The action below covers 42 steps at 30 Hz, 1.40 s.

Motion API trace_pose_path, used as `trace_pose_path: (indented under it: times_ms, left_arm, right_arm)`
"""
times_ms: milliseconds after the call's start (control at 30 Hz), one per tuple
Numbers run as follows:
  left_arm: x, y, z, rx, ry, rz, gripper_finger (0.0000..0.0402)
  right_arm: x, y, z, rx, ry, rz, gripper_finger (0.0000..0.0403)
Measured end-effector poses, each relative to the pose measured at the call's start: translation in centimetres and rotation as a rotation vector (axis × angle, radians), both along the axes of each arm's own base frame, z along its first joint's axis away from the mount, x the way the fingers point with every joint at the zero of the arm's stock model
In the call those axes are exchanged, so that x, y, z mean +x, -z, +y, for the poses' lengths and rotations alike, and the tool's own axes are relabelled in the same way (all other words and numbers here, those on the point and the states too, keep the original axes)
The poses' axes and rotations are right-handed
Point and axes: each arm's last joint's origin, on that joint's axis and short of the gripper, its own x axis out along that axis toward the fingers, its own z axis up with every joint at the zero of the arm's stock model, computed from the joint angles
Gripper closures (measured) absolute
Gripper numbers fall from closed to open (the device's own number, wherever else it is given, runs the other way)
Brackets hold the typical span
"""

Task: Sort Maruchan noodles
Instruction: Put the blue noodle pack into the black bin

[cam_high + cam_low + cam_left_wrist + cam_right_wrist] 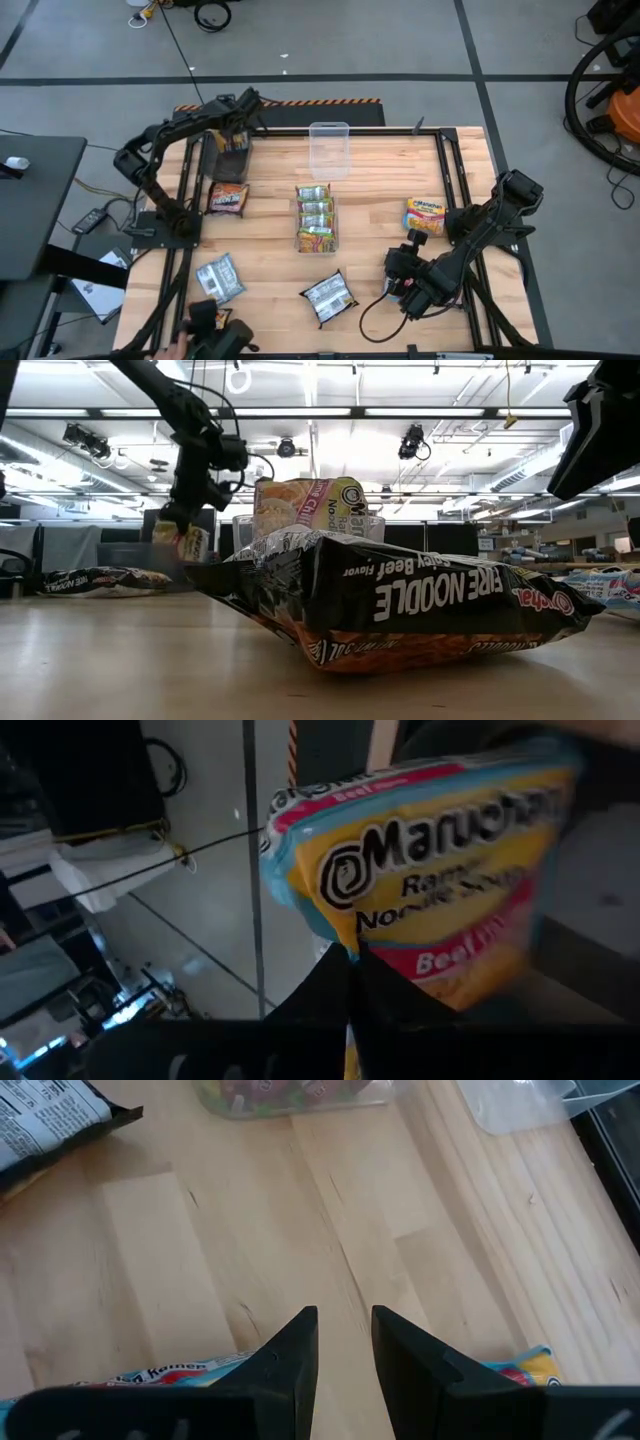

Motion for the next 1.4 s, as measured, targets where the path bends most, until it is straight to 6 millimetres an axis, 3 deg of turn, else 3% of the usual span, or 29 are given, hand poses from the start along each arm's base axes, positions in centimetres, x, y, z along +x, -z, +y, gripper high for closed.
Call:
trace_pose_path:
  times_ms: [167, 733, 1033, 1200, 1400]
  left_arm:
    - [-0.1, 1.0, 0.6, -0.009, -0.027, 0.014, 0.0386]
    - [0.4, 0.9, -0.3, -0.003, -0.033, 0.048, 0.0332]
    - [0.5, -1.2, -1.8, 0.06, -0.028, 0.026, 0.033]
    - [0.6, -4.1, -4.5, 0.065, -0.076, -0.116, 0.033]
    - [1.2, -8.0, -11.6, -0.194, -0.167, -0.49, 0.033]
  right_arm:
    - [0.0, 0.0, 0.0, -0.001, 0.0, 0.001, 0.03]
    - [-0.1, -0.5, -0.5, 0.0, 0.008, 0.011, 0.03]
    - [-0.2, -0.8, -0.6, 0.009, 0.01, 0.006, 0.03]
    - [-0.2, -0.8, -0.6, 0.006, 0.003, 0.01, 0.03]
    - [0.0, -0.9, -0.8, -0.038, -0.006, -0.021, 0.03]
